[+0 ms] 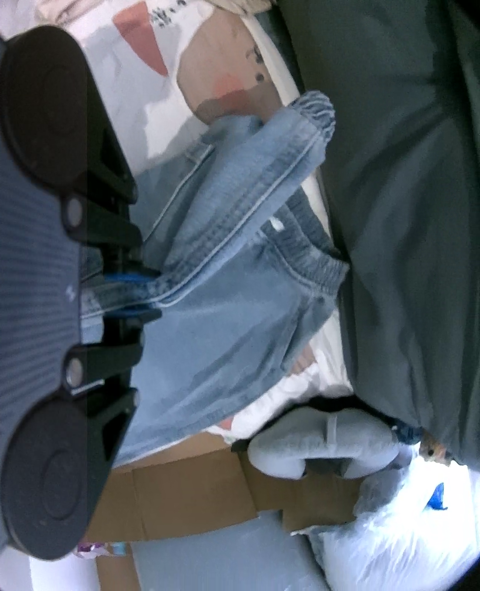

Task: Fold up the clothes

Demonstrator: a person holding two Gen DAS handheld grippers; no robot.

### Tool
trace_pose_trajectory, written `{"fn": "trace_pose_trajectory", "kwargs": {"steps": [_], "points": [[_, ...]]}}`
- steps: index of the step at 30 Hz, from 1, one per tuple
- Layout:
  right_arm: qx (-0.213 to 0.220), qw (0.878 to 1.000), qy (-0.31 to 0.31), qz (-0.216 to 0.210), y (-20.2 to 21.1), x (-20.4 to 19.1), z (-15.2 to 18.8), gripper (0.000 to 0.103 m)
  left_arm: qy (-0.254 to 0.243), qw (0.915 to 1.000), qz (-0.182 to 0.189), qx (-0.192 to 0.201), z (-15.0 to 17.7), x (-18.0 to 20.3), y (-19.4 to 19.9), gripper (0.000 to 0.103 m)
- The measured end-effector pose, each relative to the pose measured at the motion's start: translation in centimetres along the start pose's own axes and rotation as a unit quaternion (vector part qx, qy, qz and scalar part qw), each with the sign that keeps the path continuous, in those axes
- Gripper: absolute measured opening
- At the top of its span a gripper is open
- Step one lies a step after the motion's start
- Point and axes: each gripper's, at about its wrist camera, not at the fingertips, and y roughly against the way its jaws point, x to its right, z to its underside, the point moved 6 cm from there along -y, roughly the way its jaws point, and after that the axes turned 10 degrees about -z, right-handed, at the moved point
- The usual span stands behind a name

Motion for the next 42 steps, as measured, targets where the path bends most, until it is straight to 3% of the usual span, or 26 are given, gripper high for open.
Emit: {"fn": "trace_pose_trajectory", "kwargs": {"steps": [9,17,31,42], "points": [[0.019,0.999,0.030,0.004,-1.5,-3.5,-3.7,0.002,-0.006,0.9993,0.036,-0.005,-2.3,4.0,-2.1,0.014],[0.009,0.998,0.058,0.007,-4.0,-8.7,-8.3,0.002,-0.009,0.9989,0.042,-0.021,-4.8,7.3,-4.2,0.014],[-0.031,0.992,0.115,-0.027,-16.9,-12.6,-15.7,0.002,-0.027,0.9996,0.007,0.010,-6.9,11.7,-7.7,0.015],[-0.034,0.990,0.124,-0.057,-24.6,-14.6,-19.0,0.002,-0.049,0.9986,-0.015,0.015,-8.2,13.0,-10.6,0.015]]}}
